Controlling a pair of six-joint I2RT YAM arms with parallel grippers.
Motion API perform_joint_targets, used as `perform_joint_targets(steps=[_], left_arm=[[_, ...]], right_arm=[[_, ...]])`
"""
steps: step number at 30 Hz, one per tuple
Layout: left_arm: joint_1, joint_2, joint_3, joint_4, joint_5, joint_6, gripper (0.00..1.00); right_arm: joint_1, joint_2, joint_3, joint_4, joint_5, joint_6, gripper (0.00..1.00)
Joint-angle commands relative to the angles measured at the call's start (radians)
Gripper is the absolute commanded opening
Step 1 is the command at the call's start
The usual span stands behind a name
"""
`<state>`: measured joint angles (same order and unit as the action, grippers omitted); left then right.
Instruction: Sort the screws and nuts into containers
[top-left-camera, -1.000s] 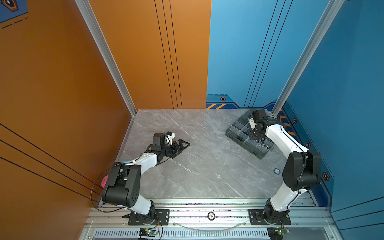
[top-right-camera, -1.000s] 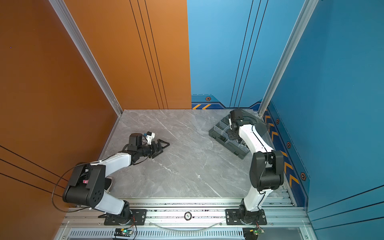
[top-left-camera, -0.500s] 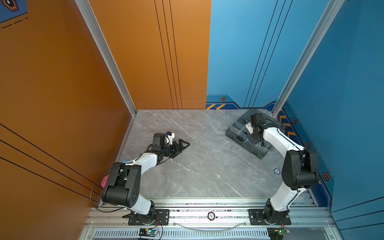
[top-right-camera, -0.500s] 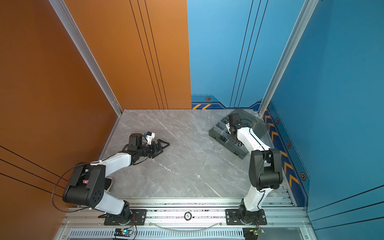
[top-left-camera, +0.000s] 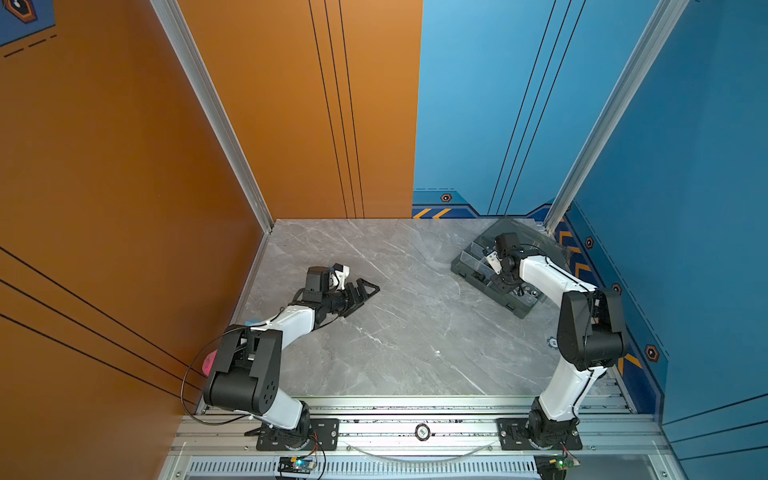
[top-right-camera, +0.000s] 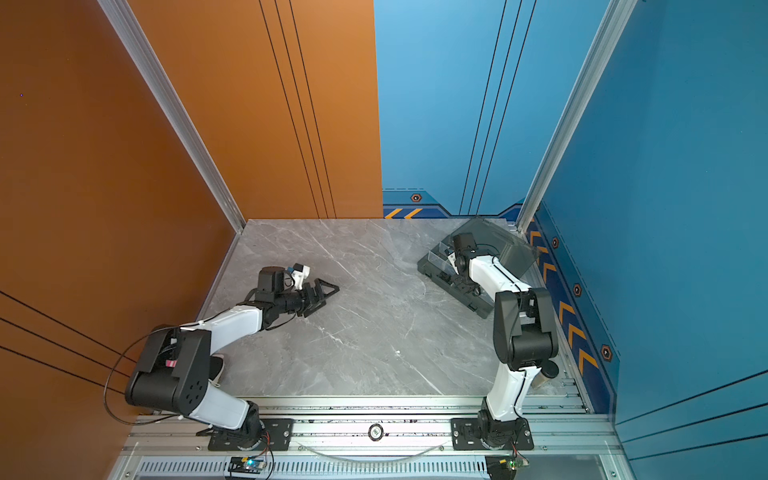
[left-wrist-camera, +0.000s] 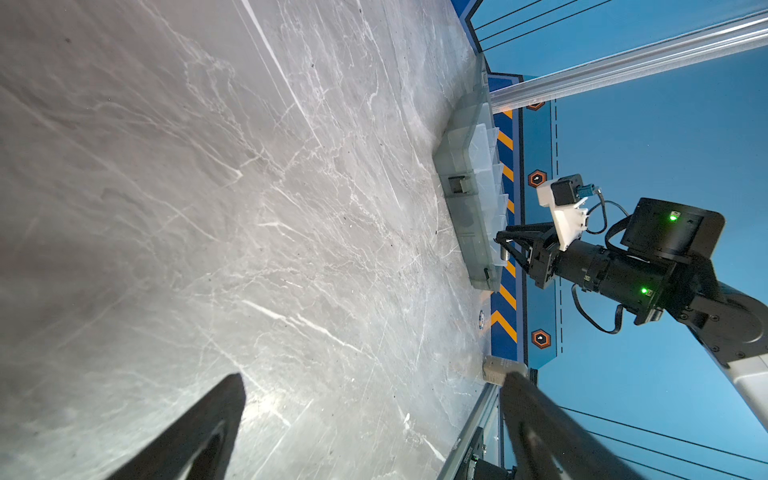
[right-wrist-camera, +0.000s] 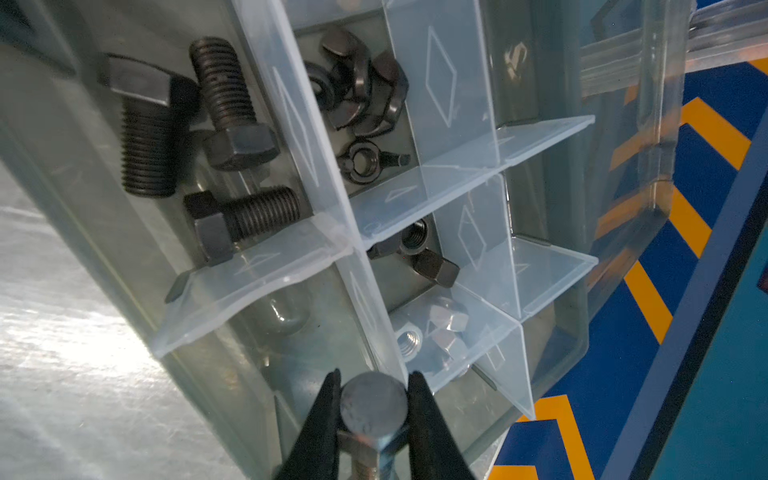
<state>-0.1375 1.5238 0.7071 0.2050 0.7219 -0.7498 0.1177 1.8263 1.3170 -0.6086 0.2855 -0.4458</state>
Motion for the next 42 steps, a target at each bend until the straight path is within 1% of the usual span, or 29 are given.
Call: perform_joint_targets(steps=[1,6,9,20,25,29,35,37,39,42], left_arm=[[-0.004,-0.023,0.014,-0.020,-0.012,0.005,0.98],[-0.003,-0.023,0.014,-0.022,-0.016,0.007,0.98],[-0.005,-0.023,0.014,-0.021,-0.015,0.008,0.98],[-0.005,-0.052,0.028,-0.059,-0.028,0.025,0.98],[-0.005,-0.100,0.058,-0.122,-0.053,0.063,0.97],[-0.007,-0.170,0.085,-0.195,-0.137,0.140,0.98],[-0.029,-0.337,0.046,-0.214,-0.354,0.287,0.98],[-0.037,-0.394,0.020,-0.204,-0.428,0.335,0.98],[-0.042,-0.452,-0.005,-0.196,-0.503,0.377,0.98],[-0.041,-0.500,-0.036,-0.191,-0.608,0.423,0.98]], right_arm=[[0.010,0.031,0.001,-0.008,0.010,-0.005,0.06],[0.013,0.046,0.003,-0.015,0.021,0.001,0.22],[0.012,0.047,0.009,-0.023,0.022,0.011,0.27],[0.011,0.002,0.037,-0.073,-0.038,0.062,0.40],[0.010,-0.091,0.016,-0.062,-0.074,0.102,0.43],[-0.003,-0.208,-0.027,-0.025,-0.167,0.169,0.46],[-0.026,-0.407,-0.153,0.126,-0.315,0.306,0.53],[-0.043,-0.461,-0.210,0.197,-0.344,0.355,0.56],[-0.078,-0.518,-0.289,0.287,-0.378,0.404,0.58],[-0.152,-0.568,-0.399,0.423,-0.449,0.485,0.60]])
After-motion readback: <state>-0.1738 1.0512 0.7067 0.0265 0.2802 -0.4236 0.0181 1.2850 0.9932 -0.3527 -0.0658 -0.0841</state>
